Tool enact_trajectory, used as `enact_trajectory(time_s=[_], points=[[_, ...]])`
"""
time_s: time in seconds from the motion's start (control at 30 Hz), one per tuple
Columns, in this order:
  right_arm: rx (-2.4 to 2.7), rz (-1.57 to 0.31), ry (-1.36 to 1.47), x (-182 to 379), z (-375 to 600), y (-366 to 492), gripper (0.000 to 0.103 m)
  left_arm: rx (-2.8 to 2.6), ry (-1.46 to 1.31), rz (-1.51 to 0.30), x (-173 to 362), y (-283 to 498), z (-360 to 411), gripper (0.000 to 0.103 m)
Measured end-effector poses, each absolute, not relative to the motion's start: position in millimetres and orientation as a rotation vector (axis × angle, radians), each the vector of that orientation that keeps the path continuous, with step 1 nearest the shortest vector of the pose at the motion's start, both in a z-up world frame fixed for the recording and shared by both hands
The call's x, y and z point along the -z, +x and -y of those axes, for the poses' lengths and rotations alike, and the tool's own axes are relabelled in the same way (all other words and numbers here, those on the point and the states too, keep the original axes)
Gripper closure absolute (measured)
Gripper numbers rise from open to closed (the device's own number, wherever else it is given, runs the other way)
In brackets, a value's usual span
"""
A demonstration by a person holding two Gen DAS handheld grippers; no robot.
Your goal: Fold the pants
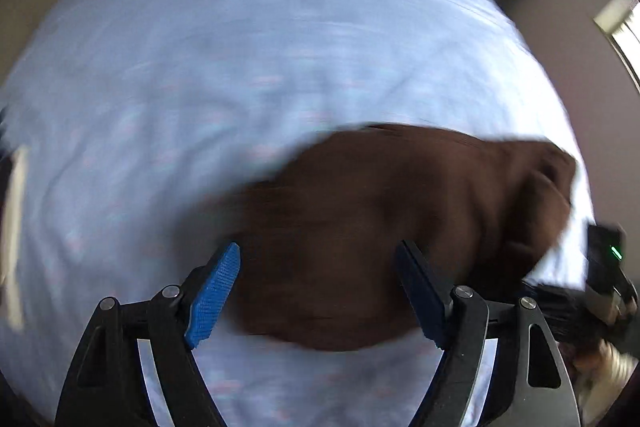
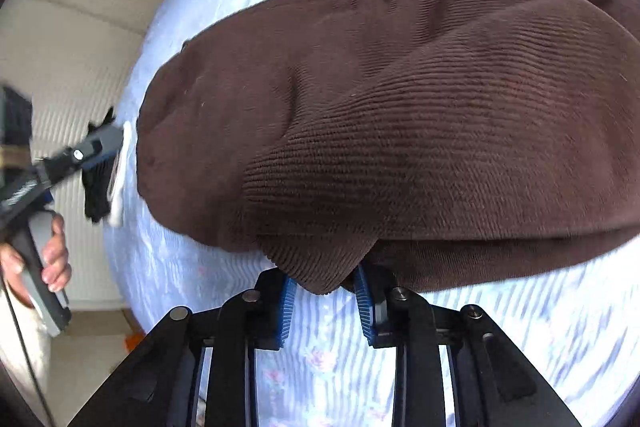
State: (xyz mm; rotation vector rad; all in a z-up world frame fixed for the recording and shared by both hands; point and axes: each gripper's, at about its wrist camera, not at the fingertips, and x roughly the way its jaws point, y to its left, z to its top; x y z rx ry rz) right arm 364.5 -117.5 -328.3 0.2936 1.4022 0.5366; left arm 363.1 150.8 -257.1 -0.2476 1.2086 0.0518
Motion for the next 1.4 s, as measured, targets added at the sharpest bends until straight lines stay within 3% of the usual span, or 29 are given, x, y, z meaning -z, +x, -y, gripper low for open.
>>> enact_trajectory(time_s=[0.13, 0.3, 0.37, 0.4, 0.43, 0.53, 0.63, 0.77, 0.9, 1.13, 1.4], points=[[-0.442, -1.39, 0.18, 325, 98, 362, 0.074, -0.123, -0.147, -1.194, 269, 369, -171, 0.024], [-0.395, -1.409, 0.219, 326, 97, 362, 0.074, -0.087, -0.381, -1.23, 298, 389, -176, 0.024], [-0.383, -1.409, 0.22, 325, 92, 359, 0.074, -0.092, -0.407, -1.258, 310, 389, -168, 0.036], [-0.384, -1.409, 0.22, 325, 91, 358, 0.074, -0.128, -0.415, -1.264, 316, 390, -168, 0.048], [-0.383, -1.41, 0.22, 324, 89, 358, 0.074, -0.164, -0.411, -1.262, 317, 390, -168, 0.05], [-0.39, -1.449, 0.217, 328, 86, 353, 0.078, -0.252, -0.278, -1.254, 318, 402, -162, 0.049], [-0.408, -1.612, 0.325, 358, 86, 339, 0.084, -0.28, -0.237, -1.283, 322, 413, -159, 0.044], [-0.35, -1.524, 0.378, 333, 108, 319, 0.081, -0.254, 0.061, -1.225, 287, 408, -125, 0.033], [-0.231, -1.31, 0.353, 276, 149, 311, 0.046, -0.125, 0.169, -1.066, 230, 374, -90, 0.019], [0.042, -1.101, 0.347, 245, 263, 357, 0.044, 0.054, 0.119, -1.036, 214, 337, -4, 0.019], [0.13, -1.182, 0.429, 284, 332, 424, 0.044, 0.145, 0.123, -1.065, 235, 313, 90, 0.024]])
